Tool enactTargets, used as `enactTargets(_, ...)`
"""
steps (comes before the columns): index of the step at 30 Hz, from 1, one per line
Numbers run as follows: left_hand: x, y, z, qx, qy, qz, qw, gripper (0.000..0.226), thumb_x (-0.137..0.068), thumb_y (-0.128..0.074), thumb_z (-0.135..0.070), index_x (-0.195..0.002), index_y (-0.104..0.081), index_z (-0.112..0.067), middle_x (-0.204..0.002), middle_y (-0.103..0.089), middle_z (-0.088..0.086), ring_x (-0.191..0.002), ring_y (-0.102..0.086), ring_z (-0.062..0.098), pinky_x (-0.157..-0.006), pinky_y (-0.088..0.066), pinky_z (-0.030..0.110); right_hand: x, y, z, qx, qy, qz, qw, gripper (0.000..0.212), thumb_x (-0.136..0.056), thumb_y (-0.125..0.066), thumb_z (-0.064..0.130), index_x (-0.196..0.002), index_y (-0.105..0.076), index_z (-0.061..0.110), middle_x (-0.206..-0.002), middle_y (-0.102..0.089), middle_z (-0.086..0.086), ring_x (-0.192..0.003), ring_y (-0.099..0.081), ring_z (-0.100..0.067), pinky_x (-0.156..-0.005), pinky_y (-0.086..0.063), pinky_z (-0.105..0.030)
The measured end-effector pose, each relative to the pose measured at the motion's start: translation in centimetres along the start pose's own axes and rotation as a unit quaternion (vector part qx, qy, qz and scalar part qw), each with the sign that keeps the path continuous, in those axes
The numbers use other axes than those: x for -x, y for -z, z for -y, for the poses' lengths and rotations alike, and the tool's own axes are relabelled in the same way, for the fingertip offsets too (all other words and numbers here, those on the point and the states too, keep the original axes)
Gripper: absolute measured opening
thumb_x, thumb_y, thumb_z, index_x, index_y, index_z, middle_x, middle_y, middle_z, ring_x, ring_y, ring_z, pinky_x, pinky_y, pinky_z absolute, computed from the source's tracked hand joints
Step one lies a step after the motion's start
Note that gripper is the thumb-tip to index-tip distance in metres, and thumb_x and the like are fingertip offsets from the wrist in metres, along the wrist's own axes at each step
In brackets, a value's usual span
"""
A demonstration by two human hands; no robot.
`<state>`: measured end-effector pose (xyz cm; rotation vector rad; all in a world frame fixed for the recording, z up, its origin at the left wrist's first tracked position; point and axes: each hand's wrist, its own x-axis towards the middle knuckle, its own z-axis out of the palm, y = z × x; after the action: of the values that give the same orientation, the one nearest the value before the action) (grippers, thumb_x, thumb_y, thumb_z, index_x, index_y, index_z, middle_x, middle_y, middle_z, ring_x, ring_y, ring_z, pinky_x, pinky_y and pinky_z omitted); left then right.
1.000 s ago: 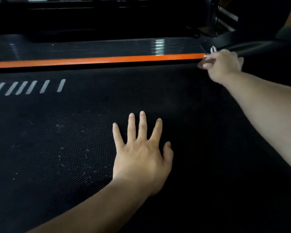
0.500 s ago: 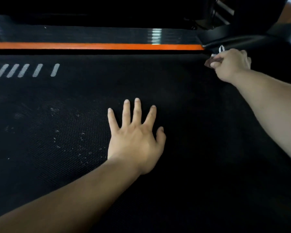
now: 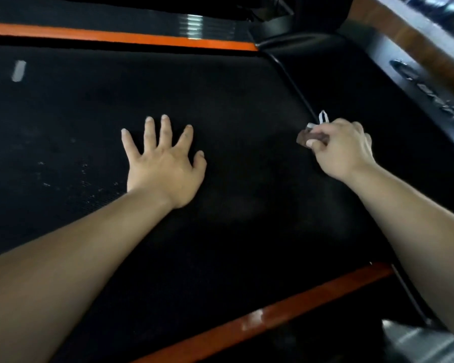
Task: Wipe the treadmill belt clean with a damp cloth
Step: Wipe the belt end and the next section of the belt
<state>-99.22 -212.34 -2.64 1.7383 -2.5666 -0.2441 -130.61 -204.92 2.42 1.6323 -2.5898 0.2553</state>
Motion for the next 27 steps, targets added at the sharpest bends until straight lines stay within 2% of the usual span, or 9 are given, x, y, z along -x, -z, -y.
enactTargets(5,0.1,-0.3,0.2,-0.001,-0.001,-0.008,1.0,0.069,-0.1,-0.011,-0.061,-0.164,-0.01,-0.033,-0.173,0.002,0.012,-0.158,0.009,0.034,-0.122,0.005,0.067,8.0,2.0,-2.1,-0.002,-0.035,0.021,0.999,0.019,-0.093,-0.065,0.036,-0.112,-0.069,0.035,-0.117,-0.06,0.007,-0.117,-0.049,-0.027,-0.103,-0.034,-0.044)
enactTargets(9,0.1,-0.1,0.1,-0.002,0.001,-0.006,1.0,0.069,-0.101,-0.013,-0.061,-0.164,-0.012,-0.032,-0.173,0.0,0.012,-0.159,0.008,0.034,-0.123,0.005,0.067,12.7,3.3,-3.0,0.003,-0.047,0.017,0.999,0.02,-0.09,-0.07,0.032,-0.11,-0.071,0.033,-0.111,-0.063,0.006,-0.11,-0.053,-0.029,-0.097,-0.044,-0.048)
enactTargets(12,0.2,0.1,0.2,0.005,-0.002,-0.01,1.0,0.068,-0.102,-0.015,-0.059,-0.163,-0.016,-0.031,-0.173,-0.003,0.013,-0.159,0.006,0.035,-0.123,0.004,0.066,13.8,3.7,-3.0,0.031,-0.044,0.021,0.998,0.022,-0.089,-0.071,0.03,-0.111,-0.072,0.029,-0.108,-0.064,0.001,-0.108,-0.057,-0.031,-0.088,-0.047,-0.041)
enactTargets(17,0.4,0.4,0.3,0.017,-0.002,-0.012,1.0,0.066,-0.102,-0.02,-0.058,-0.162,-0.022,-0.029,-0.172,-0.007,0.014,-0.159,0.003,0.035,-0.124,0.004,0.065,14.5,3.8,-2.7,0.044,-0.045,0.017,0.998,0.027,-0.09,-0.069,0.031,-0.117,-0.071,0.028,-0.108,-0.062,0.002,-0.101,-0.062,-0.028,-0.073,-0.043,-0.032)
enactTargets(24,2.2,1.2,1.2,0.067,-0.038,-0.006,0.997,0.062,-0.104,-0.034,-0.052,-0.159,-0.034,-0.024,-0.171,-0.015,0.014,-0.159,-0.004,0.032,-0.126,0.002,0.06,15.9,3.7,-1.2,0.031,-0.029,0.009,0.999,0.027,-0.088,-0.071,0.034,-0.115,-0.072,0.026,-0.108,-0.065,0.001,-0.09,-0.066,-0.029,-0.068,-0.04,-0.031)
enactTargets(27,4.4,1.2,2.8,0.061,-0.08,-0.006,0.995,0.063,-0.103,-0.035,-0.052,-0.159,-0.034,-0.023,-0.171,-0.017,0.013,-0.159,-0.006,0.028,-0.127,-0.001,0.058,16.0,3.7,-1.0,-0.012,-0.034,0.018,0.999,0.025,-0.089,-0.071,0.035,-0.113,-0.072,0.028,-0.105,-0.063,0.005,-0.086,-0.063,-0.021,-0.069,-0.04,-0.03)
